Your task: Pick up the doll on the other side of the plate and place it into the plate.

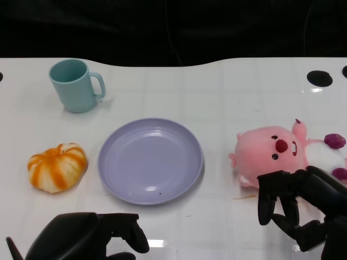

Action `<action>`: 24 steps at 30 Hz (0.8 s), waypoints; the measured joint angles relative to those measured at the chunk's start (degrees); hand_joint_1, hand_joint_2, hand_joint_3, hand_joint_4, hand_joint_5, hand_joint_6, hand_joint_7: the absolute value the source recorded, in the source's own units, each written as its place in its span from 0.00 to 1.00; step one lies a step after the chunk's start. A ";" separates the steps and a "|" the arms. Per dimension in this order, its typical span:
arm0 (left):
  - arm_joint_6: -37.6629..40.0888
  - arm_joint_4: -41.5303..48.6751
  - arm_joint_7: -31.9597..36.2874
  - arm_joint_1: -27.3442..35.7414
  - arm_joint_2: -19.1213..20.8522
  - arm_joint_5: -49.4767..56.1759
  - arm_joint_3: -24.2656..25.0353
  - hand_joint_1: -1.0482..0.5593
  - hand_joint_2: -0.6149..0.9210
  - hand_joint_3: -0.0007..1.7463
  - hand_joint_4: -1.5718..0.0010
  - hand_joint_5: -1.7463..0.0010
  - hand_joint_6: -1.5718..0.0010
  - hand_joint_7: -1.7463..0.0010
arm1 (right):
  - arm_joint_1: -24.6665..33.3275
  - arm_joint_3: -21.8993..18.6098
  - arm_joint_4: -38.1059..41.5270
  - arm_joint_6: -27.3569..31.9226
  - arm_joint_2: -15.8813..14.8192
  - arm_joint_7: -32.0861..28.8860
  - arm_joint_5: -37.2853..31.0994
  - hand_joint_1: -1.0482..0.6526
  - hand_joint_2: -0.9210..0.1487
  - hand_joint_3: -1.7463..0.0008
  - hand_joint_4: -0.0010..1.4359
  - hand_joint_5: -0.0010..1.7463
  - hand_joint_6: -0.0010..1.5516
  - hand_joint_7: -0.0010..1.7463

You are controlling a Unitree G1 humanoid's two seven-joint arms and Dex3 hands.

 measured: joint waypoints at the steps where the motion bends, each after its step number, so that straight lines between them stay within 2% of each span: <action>1: 0.00 0.00 0.00 0.00 0.00 0.00 0.00 0.47 1.00 0.21 0.58 0.13 0.52 0.52 | 0.00 0.00 0.00 0.01 0.00 0.00 0.00 0.59 0.56 0.23 0.60 1.00 0.51 0.79; 24: -0.13 0.01 0.00 -0.03 0.01 -0.02 0.05 0.47 1.00 0.21 0.59 0.13 0.52 0.52 | -0.35 0.00 0.02 0.06 0.00 0.00 -0.06 0.60 0.56 0.23 0.62 1.00 0.52 0.79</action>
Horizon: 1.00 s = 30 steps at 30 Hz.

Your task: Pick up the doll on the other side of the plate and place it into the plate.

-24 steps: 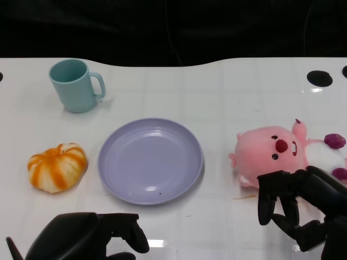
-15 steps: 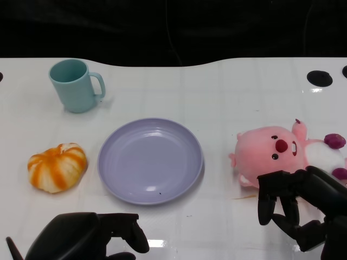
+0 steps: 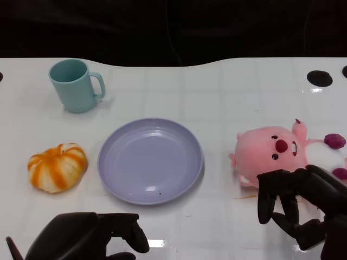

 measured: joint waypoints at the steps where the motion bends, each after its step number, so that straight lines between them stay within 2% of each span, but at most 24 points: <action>1: 0.00 0.00 0.00 -0.02 0.00 -0.01 0.01 0.47 1.00 0.21 0.59 0.13 0.52 0.52 | -0.04 0.00 0.00 0.00 0.00 0.00 0.01 0.60 0.56 0.23 0.62 1.00 0.52 0.79; 5: -0.01 0.01 0.00 -0.04 0.03 -0.03 0.11 0.47 1.00 0.21 0.59 0.13 0.52 0.53 | -0.22 0.00 0.00 0.00 0.10 -0.01 0.03 0.61 0.55 0.23 0.63 1.00 0.51 0.78; 9: -0.13 0.09 0.00 -0.04 0.09 -0.05 0.19 0.47 1.00 0.21 0.59 0.13 0.52 0.53 | -0.42 -0.01 0.16 -0.12 0.64 -1.15 0.04 0.61 0.56 0.23 0.59 0.97 0.55 0.66; 11: -0.16 0.14 0.00 -0.04 0.13 -0.05 0.26 0.47 1.00 0.21 0.58 0.12 0.52 0.53 | -0.61 -0.10 0.67 -0.77 0.97 -1.88 0.31 0.60 0.51 0.31 0.56 0.89 0.54 0.58; 13: -0.20 0.19 0.00 -0.04 0.18 -0.05 0.34 0.47 1.00 0.21 0.59 0.12 0.52 0.53 | -0.72 -0.24 1.03 -0.92 1.73 -2.73 0.95 0.59 0.42 0.44 0.53 0.75 0.53 0.47; 15: -0.25 0.26 0.00 -0.04 0.21 -0.06 0.38 0.47 1.00 0.21 0.59 0.12 0.52 0.53 | -0.84 -0.33 1.03 -0.88 2.21 -3.20 1.28 0.57 0.37 0.52 0.50 0.67 0.51 0.41; 17: -0.35 0.31 0.00 -0.04 0.28 -0.08 0.44 0.47 1.00 0.21 0.59 0.12 0.52 0.53 | -0.93 -0.46 0.80 -0.59 2.34 -3.56 1.24 0.54 0.22 0.71 0.48 0.56 0.50 0.28; 20: -0.35 0.31 0.00 -0.04 0.47 -0.07 0.49 0.47 1.00 0.21 0.59 0.11 0.52 0.53 | -1.15 -1.09 -0.06 -0.20 2.46 -4.18 1.13 0.48 0.08 0.89 0.39 0.40 0.43 0.14; 22: -0.33 0.30 0.00 -0.05 0.54 -0.07 0.49 0.47 1.00 0.21 0.60 0.11 0.52 0.53 | -1.69 -1.52 -0.47 0.30 2.44 -4.25 1.09 0.43 0.02 0.94 0.31 0.32 0.36 0.07; 24: -0.30 0.30 0.00 -0.06 0.54 -0.07 0.49 0.47 1.00 0.21 0.60 0.11 0.52 0.53 | -2.23 -1.72 -0.77 1.08 2.10 -4.00 1.07 0.39 0.01 0.95 0.23 0.27 0.30 0.04; 30: -0.18 0.31 -0.01 -0.26 0.54 -0.05 0.43 0.47 1.00 0.21 0.59 0.12 0.52 0.54 | -4.06 -2.44 -1.63 3.28 -0.26 -2.83 0.06 0.33 0.00 0.95 0.07 0.20 0.16 0.00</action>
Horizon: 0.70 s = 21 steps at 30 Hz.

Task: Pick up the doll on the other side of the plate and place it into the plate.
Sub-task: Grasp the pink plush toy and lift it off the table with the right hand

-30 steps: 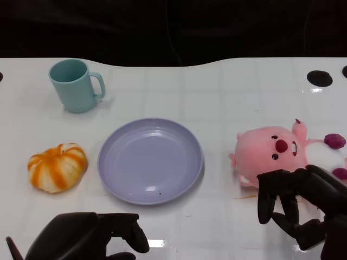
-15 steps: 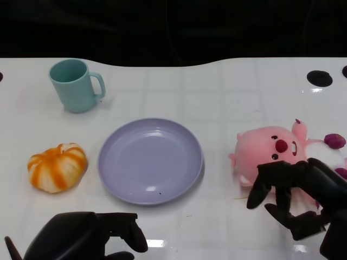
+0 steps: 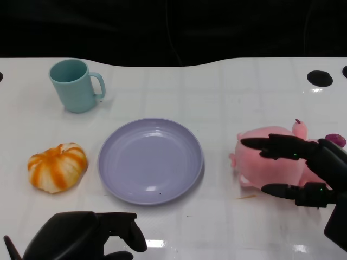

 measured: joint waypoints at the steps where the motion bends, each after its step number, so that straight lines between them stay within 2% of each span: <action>1: 0.00 0.00 0.00 -0.06 0.00 0.00 -0.03 0.47 1.00 0.21 0.59 0.12 0.52 0.53 | -0.17 -0.02 -0.11 0.22 -0.44 0.08 -0.33 0.31 0.00 0.97 0.04 0.20 0.15 0.00; 6: 0.00 0.00 0.00 -0.08 -0.01 0.03 -0.34 0.47 1.00 0.21 0.59 0.13 0.51 0.54 | -1.48 -0.24 -1.44 1.56 -3.26 0.97 -2.60 0.27 0.01 0.98 0.00 0.17 0.10 0.00; 10: 0.00 0.02 0.01 -0.07 0.00 0.03 -0.37 0.47 1.00 0.21 0.58 0.14 0.51 0.53 | -3.49 -0.18 -3.16 5.62 -5.87 3.18 -5.96 0.23 0.04 1.00 0.00 0.10 0.08 0.00; 14: -0.04 0.04 0.01 -0.07 0.01 0.03 -0.38 0.47 1.00 0.21 0.58 0.13 0.51 0.53 | -6.75 0.22 -3.76 9.37 -7.90 5.00 -9.82 0.20 0.04 1.00 0.00 0.09 0.08 0.00; 21: -0.04 -0.01 0.01 -0.04 0.07 0.08 -0.42 0.47 1.00 0.20 0.58 0.13 0.51 0.53 | -11.69 3.34 -2.21 13.53 -8.59 7.50 -15.77 0.17 0.05 1.00 0.00 0.10 0.09 0.01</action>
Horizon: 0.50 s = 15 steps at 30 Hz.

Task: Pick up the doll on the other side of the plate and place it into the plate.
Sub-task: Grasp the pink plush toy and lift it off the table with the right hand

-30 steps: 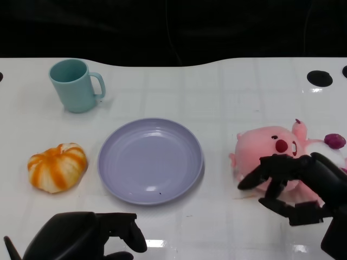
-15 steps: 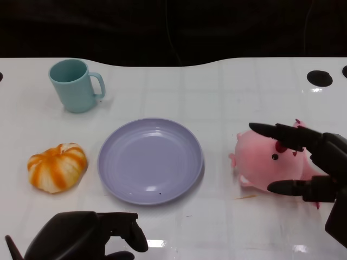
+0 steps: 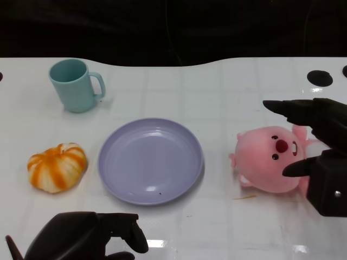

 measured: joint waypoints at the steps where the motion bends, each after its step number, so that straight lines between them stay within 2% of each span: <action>1: 0.01 0.00 0.00 0.01 0.00 0.00 -0.01 0.47 1.00 0.20 0.58 0.13 0.52 0.53 | -0.59 0.38 0.59 0.24 0.00 0.05 -0.76 0.17 0.05 1.00 0.00 0.10 0.09 0.01; 6: 0.06 -0.11 0.00 0.06 -0.02 0.04 -0.10 0.47 1.00 0.20 0.58 0.12 0.52 0.53 | -3.20 2.49 5.30 0.22 0.03 -0.01 -3.08 0.17 0.06 1.00 0.00 0.11 0.09 0.01; 15: 0.89 -0.43 -0.11 0.26 -0.05 0.06 -0.29 0.47 1.00 0.21 0.59 0.12 0.52 0.53 | -9.38 8.15 16.11 -2.08 0.38 -0.60 -7.37 0.14 0.01 0.99 0.00 0.08 0.07 0.00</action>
